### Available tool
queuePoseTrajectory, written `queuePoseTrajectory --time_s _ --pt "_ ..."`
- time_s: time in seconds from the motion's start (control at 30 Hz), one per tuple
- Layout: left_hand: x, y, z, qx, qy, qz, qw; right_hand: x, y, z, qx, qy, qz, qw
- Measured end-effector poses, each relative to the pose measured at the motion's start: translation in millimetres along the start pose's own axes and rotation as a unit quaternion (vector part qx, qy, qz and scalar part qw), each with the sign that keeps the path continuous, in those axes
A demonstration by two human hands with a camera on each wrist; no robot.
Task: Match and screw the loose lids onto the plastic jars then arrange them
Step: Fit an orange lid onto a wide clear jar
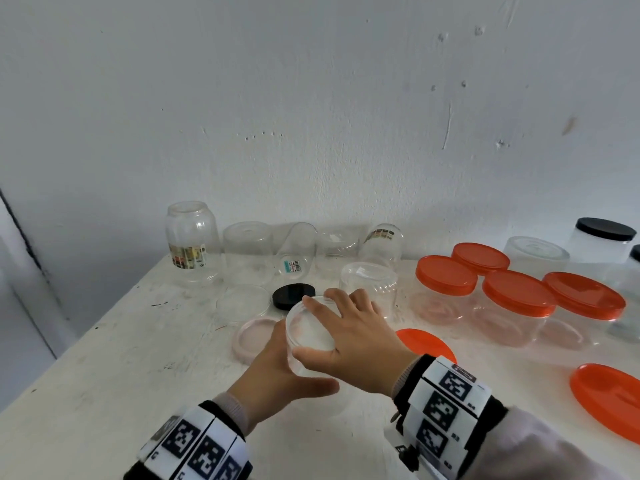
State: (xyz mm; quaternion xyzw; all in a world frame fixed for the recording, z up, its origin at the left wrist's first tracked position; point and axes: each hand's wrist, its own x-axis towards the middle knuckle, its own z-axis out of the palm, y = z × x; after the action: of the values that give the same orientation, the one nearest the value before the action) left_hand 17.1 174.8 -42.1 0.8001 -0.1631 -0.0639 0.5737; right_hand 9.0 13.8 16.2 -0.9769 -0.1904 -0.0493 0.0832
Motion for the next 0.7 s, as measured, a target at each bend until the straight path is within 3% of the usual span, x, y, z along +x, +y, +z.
queuePoseTrajectory --time_s 0.5,0.6,0.7 --pt "1 10 -6 0.105 -0.011 -0.017 0.994 -2 8 3 0.101 -0.033 -0.026 0.994" --pt "4 7 -4 0.124 0.012 -0.031 0.992 -2 15 0 0.134 -0.072 -0.052 0.987" --pt "4 6 -2 0.074 0.011 -0.049 0.996 2 34 -12 0.193 -0.124 -0.085 0.970"
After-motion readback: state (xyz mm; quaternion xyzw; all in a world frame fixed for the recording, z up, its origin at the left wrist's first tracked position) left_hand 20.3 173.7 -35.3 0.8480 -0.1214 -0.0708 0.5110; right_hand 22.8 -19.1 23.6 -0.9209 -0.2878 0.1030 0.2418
